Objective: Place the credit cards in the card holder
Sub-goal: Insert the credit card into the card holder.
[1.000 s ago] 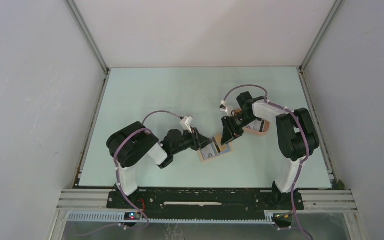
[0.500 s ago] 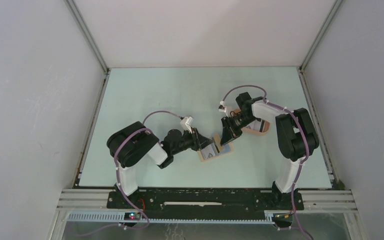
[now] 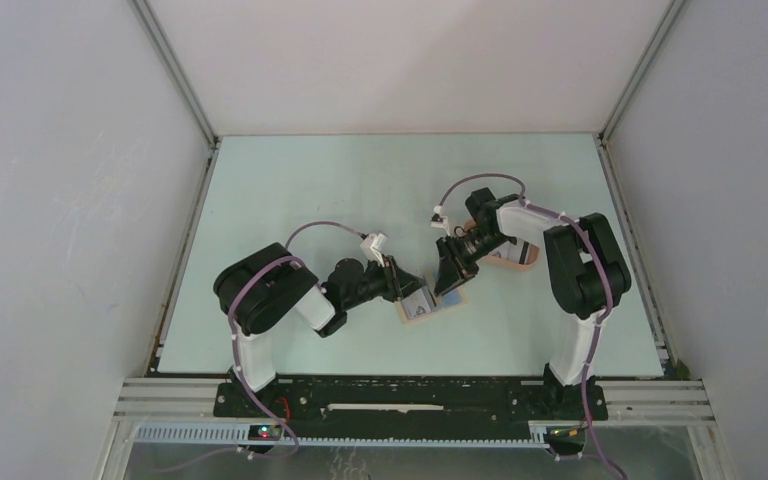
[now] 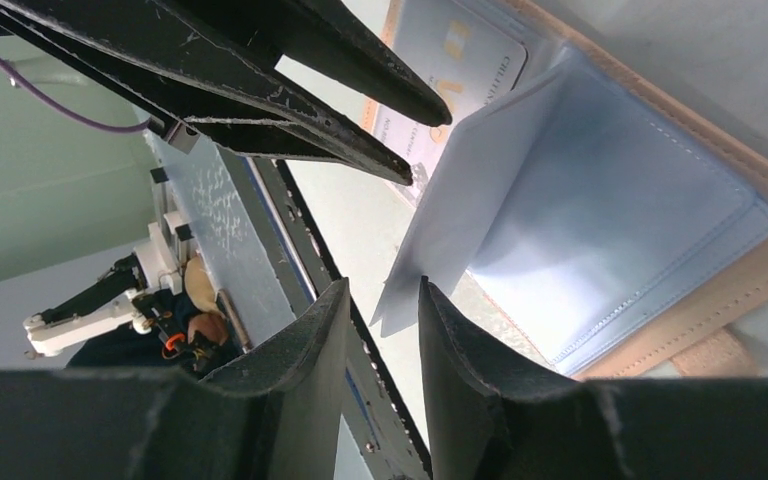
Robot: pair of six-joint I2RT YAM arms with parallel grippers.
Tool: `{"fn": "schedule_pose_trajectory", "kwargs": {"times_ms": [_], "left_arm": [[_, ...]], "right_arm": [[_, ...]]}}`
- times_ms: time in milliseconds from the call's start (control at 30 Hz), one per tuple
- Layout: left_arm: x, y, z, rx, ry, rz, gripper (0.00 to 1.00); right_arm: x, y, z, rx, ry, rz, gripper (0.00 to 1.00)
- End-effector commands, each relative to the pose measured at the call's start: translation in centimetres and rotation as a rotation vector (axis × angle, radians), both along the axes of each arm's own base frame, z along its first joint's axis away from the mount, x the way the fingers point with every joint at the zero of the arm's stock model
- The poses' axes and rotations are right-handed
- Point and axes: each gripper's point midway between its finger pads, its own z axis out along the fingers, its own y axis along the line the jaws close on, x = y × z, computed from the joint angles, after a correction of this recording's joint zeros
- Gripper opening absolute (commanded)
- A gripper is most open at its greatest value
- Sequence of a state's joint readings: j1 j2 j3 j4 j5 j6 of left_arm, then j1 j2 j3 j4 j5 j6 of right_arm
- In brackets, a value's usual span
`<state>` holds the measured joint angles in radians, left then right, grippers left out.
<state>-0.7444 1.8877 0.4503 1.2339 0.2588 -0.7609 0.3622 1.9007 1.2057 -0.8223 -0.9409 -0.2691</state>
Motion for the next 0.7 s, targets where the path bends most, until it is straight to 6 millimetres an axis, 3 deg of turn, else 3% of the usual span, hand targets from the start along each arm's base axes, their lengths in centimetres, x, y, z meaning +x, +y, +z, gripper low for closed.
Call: {"fn": "schedule_pose_trajectory", "kwargs": {"times_ms": [0, 667], "left_arm": [[0.2, 0.0, 0.9, -0.033, -0.032, -0.001, 0.28], [0.4, 1.8, 1.1, -0.084, -0.002, 0.077, 0.31]], "right_arm": [[-0.1, 0.9, 1.1, 0.070, 0.019, 0.028, 0.40], [-1.0, 1.9, -0.2, 0.081, 0.088, 0.061, 0.36]]}}
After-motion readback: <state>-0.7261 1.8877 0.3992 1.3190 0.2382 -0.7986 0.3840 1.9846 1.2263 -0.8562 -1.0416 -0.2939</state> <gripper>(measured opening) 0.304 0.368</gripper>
